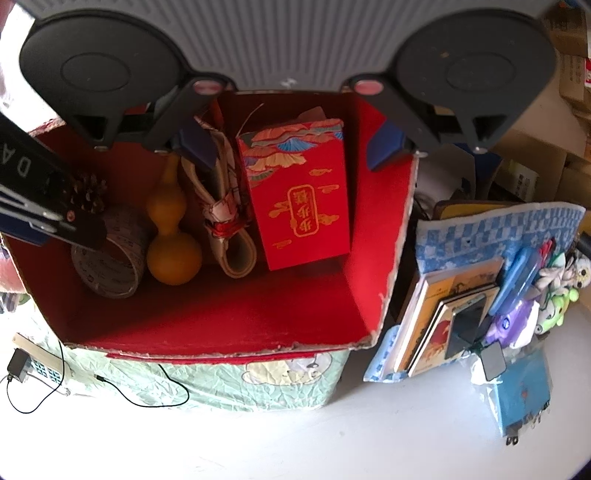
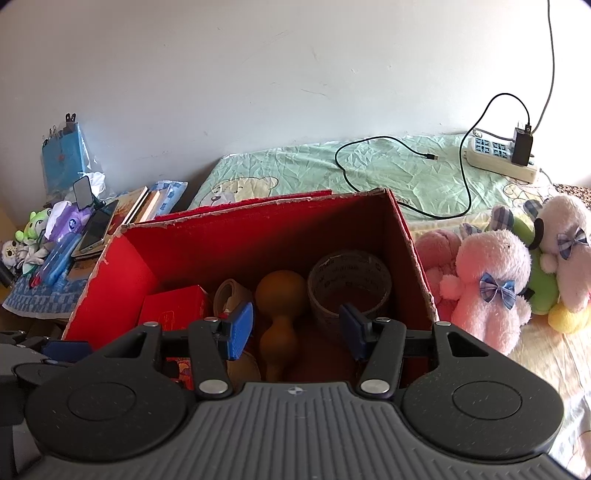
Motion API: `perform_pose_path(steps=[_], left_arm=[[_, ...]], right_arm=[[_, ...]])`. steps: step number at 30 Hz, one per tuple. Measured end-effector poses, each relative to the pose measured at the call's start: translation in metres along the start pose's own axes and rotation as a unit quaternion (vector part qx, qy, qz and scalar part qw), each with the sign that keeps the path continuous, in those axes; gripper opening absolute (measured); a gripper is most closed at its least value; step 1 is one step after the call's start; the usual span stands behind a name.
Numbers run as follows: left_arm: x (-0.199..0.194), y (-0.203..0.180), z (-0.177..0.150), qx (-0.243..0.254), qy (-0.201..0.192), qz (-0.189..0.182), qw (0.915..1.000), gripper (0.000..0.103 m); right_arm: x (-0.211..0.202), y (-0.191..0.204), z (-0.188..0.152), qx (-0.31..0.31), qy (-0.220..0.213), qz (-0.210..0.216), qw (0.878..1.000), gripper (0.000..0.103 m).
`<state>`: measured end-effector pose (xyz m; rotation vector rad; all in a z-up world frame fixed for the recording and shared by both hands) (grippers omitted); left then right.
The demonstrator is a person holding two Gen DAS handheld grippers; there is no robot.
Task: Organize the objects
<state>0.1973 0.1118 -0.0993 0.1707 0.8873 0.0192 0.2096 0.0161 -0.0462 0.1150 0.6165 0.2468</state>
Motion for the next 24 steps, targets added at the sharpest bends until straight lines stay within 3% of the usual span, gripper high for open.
perform_pose_path(steps=[24], left_arm=[[0.015,-0.01,0.003,0.011,0.005,-0.026,0.9996,0.088]], right_arm=[[0.01,-0.007,-0.012,0.016,0.022,-0.014,1.0,0.056]])
Point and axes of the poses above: each gripper's, at about its wrist camera, not at the fingertips, and x roughly the way its jaws point, y to its left, z to its top, the point moved 10 cm from there along x, roughly the way its jaws point, and after that the axes turned 8 degrees about -y, right-handed, at the moved point
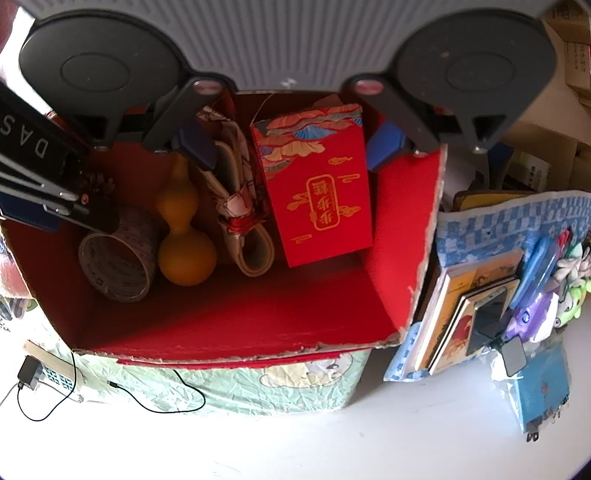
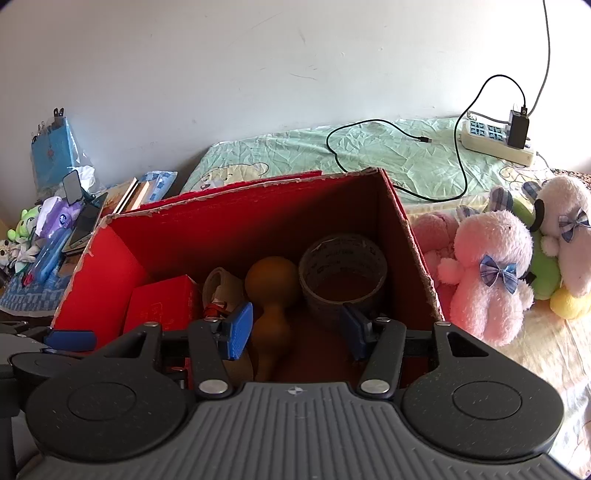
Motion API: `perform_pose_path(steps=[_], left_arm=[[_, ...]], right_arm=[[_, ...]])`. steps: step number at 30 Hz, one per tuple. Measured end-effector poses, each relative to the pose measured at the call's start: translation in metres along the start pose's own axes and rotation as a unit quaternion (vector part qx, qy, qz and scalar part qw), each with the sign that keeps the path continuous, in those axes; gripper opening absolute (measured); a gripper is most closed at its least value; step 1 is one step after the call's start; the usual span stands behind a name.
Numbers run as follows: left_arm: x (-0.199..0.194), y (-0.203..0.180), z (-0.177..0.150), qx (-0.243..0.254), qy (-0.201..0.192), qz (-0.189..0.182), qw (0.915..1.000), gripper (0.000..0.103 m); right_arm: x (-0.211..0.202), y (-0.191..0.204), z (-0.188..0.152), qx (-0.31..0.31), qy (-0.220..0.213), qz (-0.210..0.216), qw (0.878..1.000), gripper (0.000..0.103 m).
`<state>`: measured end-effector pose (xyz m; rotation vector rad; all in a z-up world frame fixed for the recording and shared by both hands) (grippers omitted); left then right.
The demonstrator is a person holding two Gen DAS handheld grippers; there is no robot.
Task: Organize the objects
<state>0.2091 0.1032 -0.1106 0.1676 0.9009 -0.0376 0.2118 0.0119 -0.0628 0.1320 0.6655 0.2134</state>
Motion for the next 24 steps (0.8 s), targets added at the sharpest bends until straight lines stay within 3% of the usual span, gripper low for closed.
perform_pose_path(steps=[24], left_arm=[[0.011,0.005,0.006,-0.019,-0.006,-0.002,0.9998,0.087]], right_arm=[[0.019,0.008,0.005,-0.015,0.011,0.014,1.0,0.056]])
Point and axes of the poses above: each gripper's, at about its wrist camera, not at the fingertips, and x roughly the way its jaws point, y to its left, z to its top, the point moved 10 cm from there along x, roughly the way its jaws point, and after that the axes turned 8 degrees about -y, right-handed, at the moved point
